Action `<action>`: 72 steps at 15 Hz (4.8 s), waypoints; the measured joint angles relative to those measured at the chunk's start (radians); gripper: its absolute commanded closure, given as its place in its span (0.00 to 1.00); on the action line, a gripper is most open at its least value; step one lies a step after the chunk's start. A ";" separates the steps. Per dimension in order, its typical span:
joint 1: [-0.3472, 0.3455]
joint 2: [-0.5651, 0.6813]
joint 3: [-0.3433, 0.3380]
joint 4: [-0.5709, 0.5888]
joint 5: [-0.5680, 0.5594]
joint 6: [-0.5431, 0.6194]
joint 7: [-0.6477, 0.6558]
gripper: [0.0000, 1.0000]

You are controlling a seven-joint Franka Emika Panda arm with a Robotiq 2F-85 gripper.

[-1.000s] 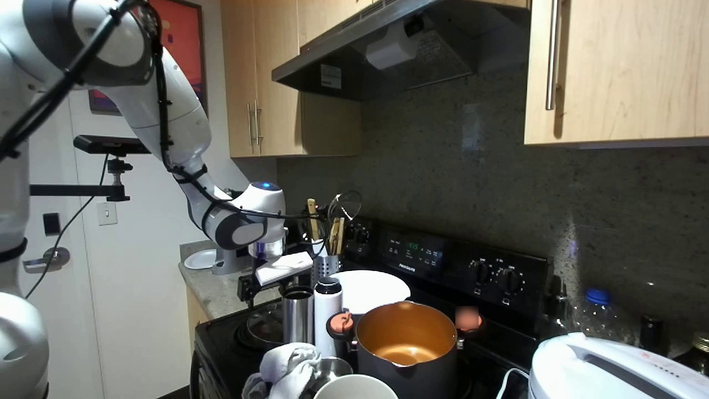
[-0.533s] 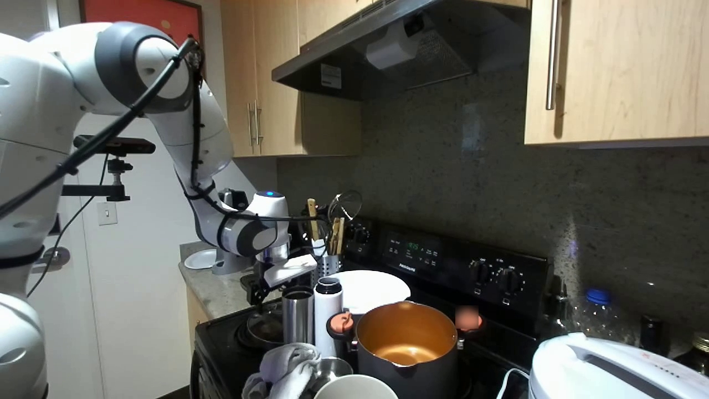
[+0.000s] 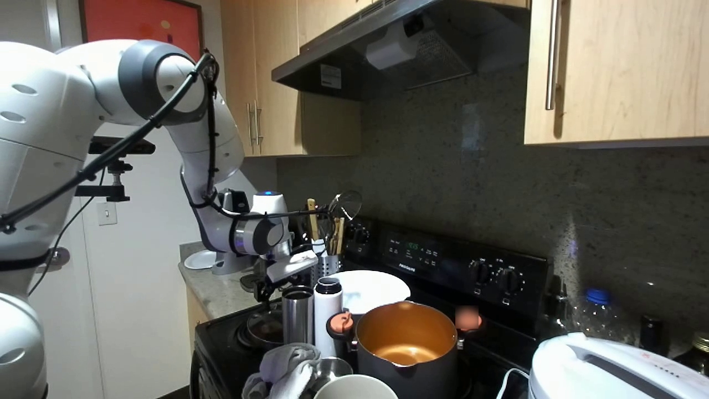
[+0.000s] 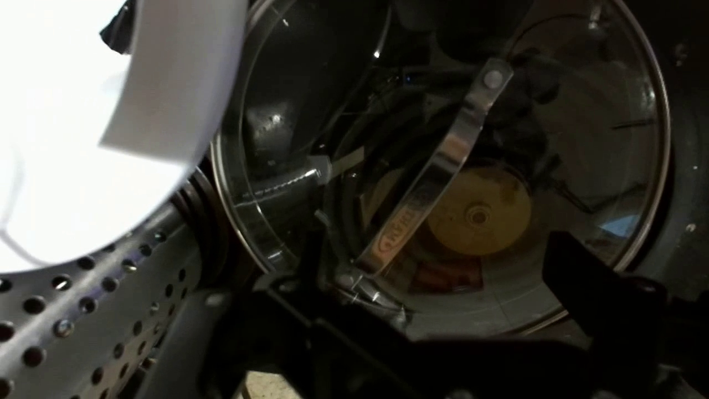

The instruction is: Put the lid on the pot

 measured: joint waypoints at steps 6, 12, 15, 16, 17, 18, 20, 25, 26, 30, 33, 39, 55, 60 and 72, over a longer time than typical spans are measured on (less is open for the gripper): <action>0.000 0.011 -0.002 0.034 -0.118 -0.067 0.119 0.00; 0.000 0.013 0.002 0.053 -0.138 -0.162 0.140 0.58; 0.000 0.014 0.005 0.062 -0.138 -0.184 0.140 0.80; 0.000 0.014 0.005 0.065 -0.138 -0.190 0.140 0.87; 0.000 0.015 0.006 0.067 -0.138 -0.195 0.140 0.93; 0.000 0.015 0.006 0.067 -0.138 -0.199 0.140 0.93; 0.000 0.016 0.007 0.068 -0.138 -0.207 0.145 0.94; 0.000 0.016 0.008 0.069 -0.138 -0.211 0.154 0.92; 0.000 0.016 0.008 0.069 -0.138 -0.211 0.154 0.92; -0.013 0.017 0.032 0.069 -0.115 -0.218 0.153 0.92; -0.037 0.015 0.084 0.078 -0.054 -0.240 0.127 0.92; -0.041 -0.037 0.125 0.145 -0.017 -0.337 0.122 0.92; -0.039 -0.236 0.067 0.375 0.009 -0.710 0.110 0.92; -0.088 -0.284 -0.020 0.420 0.009 -0.763 0.111 0.92; -0.197 -0.300 -0.162 0.436 0.000 -0.793 0.150 0.92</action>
